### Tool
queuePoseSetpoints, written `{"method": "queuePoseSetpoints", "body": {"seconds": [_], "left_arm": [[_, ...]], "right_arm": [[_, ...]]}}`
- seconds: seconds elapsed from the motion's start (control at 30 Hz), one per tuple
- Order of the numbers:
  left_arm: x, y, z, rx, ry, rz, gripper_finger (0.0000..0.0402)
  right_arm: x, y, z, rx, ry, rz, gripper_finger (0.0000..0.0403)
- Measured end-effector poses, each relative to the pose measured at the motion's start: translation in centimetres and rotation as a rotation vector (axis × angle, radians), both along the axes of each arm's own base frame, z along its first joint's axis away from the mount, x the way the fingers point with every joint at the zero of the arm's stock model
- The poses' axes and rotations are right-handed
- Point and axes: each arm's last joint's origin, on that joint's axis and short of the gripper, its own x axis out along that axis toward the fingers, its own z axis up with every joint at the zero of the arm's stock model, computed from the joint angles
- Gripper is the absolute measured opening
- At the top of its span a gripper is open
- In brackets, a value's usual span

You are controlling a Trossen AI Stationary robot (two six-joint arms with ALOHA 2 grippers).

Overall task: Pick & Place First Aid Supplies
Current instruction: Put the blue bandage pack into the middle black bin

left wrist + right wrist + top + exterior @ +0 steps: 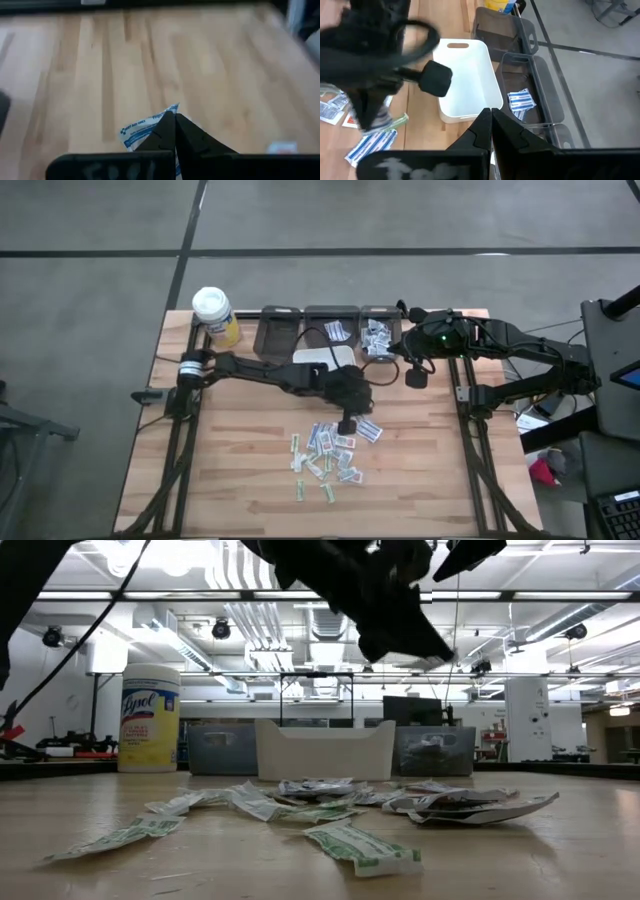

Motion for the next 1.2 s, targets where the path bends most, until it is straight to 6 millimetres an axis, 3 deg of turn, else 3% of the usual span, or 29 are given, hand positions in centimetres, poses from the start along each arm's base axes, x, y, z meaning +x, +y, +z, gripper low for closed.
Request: {"method": "queuePoseSetpoints", "body": {"seconds": [0.13, 0.3, 0.4, 0.53, 0.7, 0.83, 1.0, 1.2], "left_arm": [[-0.7, 0.4, 2.1, 0.049, -0.036, 0.076, 0.0], [-3.1, 2.4, 5.2, 0.301, -0.011, 0.303, 0.0], [-3.9, 5.2, 5.4, 0.398, 0.041, 0.412, 0.0], [-4.9, 10.7, 5.2, 0.416, 0.076, 0.53, 0.0], [-6.9, 18.3, 3.8, 0.309, 0.12, 0.639, 0.0], [-7.8, 22.4, 1.6, 0.139, 0.136, 0.66, 0.0], [-7.3, 23.9, -1.7, 0.078, 0.194, 0.639, 0.0], [-6.9, 24.5, -2.7, 0.092, 0.182, 0.611, 0.0004]], "right_arm": [[0.0, 0.0, 0.0, -0.004, 0.002, 0.003, 0.0008], [0.0, 0.0, 0.1, -0.013, -0.003, 0.007, 0.0008], [0.1, 0.0, 0.1, -0.013, -0.006, 0.007, 0.0008], [0.1, 0.0, 0.1, -0.011, -0.007, 0.005, 0.0008], [0.1, 0.0, 0.1, -0.012, -0.006, 0.005, 0.0008], [0.0, 0.0, 0.1, -0.031, 0.001, 0.019, 0.0008], [0.1, 0.0, 0.1, -0.035, 0.0, 0.015, 0.0008], [0.0, 0.0, 0.1, -0.021, -0.004, 0.002, 0.0008]]}}
